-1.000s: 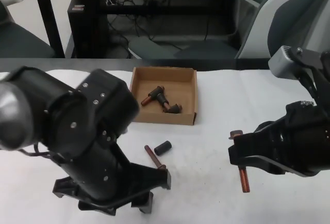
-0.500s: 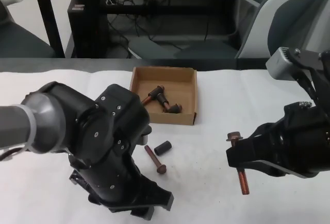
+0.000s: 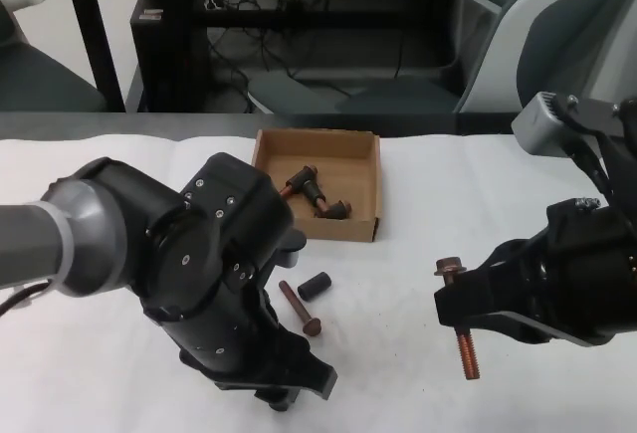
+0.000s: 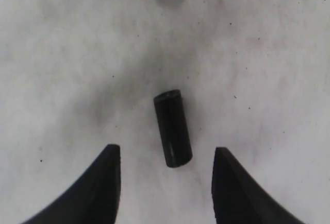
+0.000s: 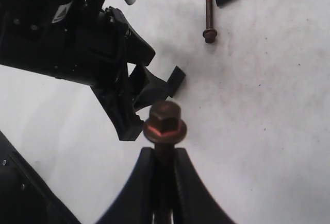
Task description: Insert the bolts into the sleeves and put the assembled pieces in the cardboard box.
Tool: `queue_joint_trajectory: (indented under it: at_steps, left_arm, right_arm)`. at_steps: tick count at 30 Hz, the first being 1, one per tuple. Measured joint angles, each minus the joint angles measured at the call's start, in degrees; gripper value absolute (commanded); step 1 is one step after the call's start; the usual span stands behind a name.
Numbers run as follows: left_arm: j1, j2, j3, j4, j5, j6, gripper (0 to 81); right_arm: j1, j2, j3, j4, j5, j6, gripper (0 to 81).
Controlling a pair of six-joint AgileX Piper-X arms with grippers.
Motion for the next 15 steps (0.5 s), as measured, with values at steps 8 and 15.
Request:
queue_joint_trajectory:
  at_steps: [8, 15]
  left_arm:
    - [0.0, 4.5, -3.7, 3.2, 0.9, 0.0, 53.9]
    - [0.0, 10.1, -9.1, 5.9, 0.0, -1.1, 53.9]
  right_arm:
    - [0.0, 0.0, 0.0, 0.0, 0.0, 0.0, 0.6]
    - [0.0, 0.0, 0.0, 0.0, 0.0, 0.0, 0.6]
